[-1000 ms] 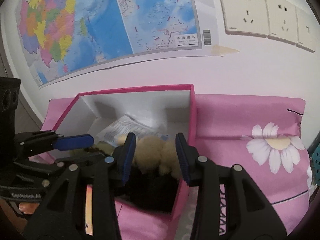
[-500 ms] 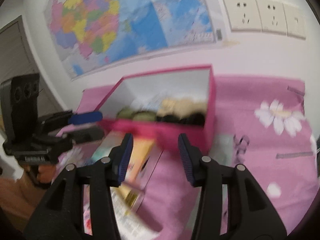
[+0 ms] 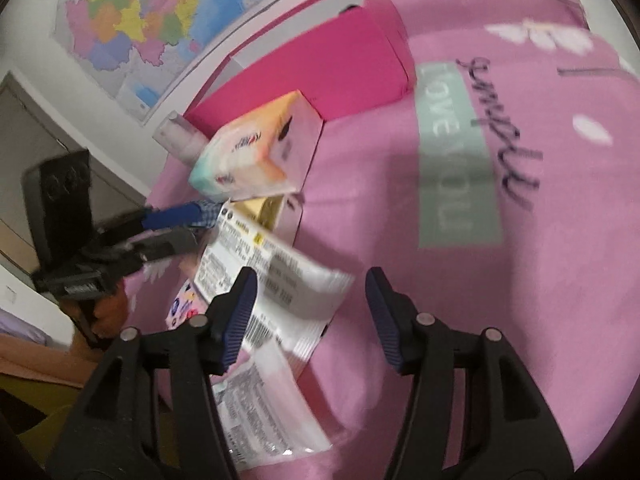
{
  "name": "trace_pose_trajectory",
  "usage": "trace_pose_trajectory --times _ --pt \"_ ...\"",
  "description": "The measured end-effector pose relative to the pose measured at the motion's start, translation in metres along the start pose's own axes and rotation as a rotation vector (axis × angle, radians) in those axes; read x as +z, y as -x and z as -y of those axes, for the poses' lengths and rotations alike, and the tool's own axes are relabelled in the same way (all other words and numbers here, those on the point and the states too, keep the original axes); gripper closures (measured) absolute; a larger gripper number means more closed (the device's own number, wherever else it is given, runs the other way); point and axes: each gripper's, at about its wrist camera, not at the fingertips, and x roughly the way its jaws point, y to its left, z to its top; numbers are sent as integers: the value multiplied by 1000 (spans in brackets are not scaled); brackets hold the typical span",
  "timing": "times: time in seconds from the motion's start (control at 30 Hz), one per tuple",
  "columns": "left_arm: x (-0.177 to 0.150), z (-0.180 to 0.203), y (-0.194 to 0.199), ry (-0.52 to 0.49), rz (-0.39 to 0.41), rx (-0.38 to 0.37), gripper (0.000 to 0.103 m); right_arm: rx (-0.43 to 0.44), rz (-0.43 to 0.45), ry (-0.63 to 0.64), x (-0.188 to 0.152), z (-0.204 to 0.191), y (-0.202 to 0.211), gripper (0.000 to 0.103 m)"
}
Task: Organize soft objects
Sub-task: 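Grasp the white printed wipes packet with the right tool and lift it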
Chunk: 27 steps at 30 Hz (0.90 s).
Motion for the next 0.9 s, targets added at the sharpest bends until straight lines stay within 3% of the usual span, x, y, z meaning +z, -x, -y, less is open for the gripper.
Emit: trace_pose_trajectory --times 0.4,0.57,0.63,0.9 --pt "-12 10 -3 -17 -31 -29 49 5 22 13 -7 -9 -10 45" --pt "-14 15 -10 -28 -57 -23 51 -7 20 23 -8 -9 -11 65" --pt "-13 14 -9 -21 -54 -16 52 -7 39 34 -5 -12 -9 69" --pt "-9 8 -1 41 -19 -32 70 -14 91 76 7 -24 -2 78"
